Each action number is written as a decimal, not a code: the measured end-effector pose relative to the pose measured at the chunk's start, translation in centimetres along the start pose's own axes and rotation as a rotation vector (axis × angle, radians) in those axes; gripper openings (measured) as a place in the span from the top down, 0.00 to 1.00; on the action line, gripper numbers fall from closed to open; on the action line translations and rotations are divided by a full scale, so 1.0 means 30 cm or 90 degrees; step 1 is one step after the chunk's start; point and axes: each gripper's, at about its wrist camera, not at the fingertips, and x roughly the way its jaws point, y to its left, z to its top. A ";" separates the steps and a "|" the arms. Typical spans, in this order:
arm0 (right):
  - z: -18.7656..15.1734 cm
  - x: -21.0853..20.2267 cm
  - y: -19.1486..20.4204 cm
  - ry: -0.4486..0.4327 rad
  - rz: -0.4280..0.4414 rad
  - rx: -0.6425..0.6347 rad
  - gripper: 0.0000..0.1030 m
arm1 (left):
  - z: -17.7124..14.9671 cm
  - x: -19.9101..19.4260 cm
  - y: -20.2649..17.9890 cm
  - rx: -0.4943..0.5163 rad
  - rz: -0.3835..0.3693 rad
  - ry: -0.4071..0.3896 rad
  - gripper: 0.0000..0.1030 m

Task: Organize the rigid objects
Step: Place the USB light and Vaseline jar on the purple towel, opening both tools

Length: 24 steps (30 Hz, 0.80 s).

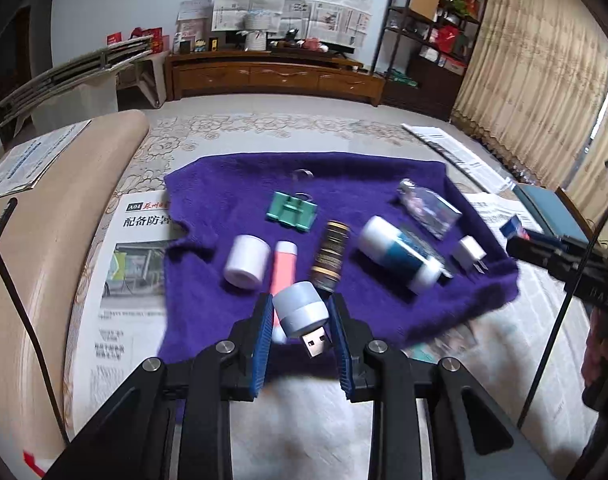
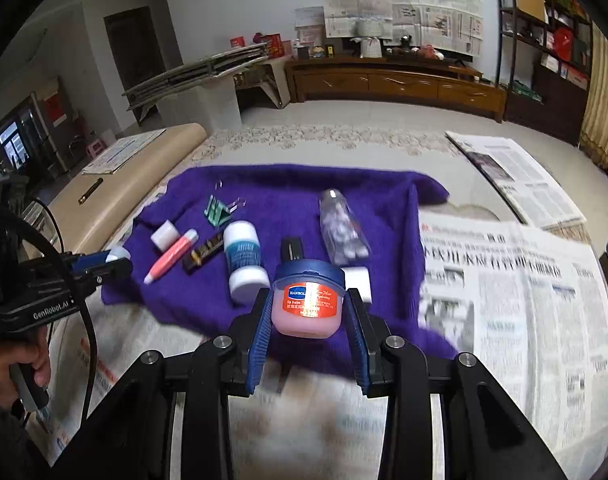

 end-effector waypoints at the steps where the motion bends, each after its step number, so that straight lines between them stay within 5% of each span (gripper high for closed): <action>1: 0.022 0.022 0.000 0.004 0.006 0.000 0.65 | 0.005 0.018 0.010 0.002 0.005 0.006 0.74; 11: 0.202 0.284 0.035 0.056 0.040 -0.039 0.65 | 0.011 0.136 0.067 0.018 0.023 0.056 0.74; 24: 0.272 0.510 0.091 0.135 0.017 -0.096 0.65 | 0.053 0.174 0.072 0.079 0.042 0.101 0.74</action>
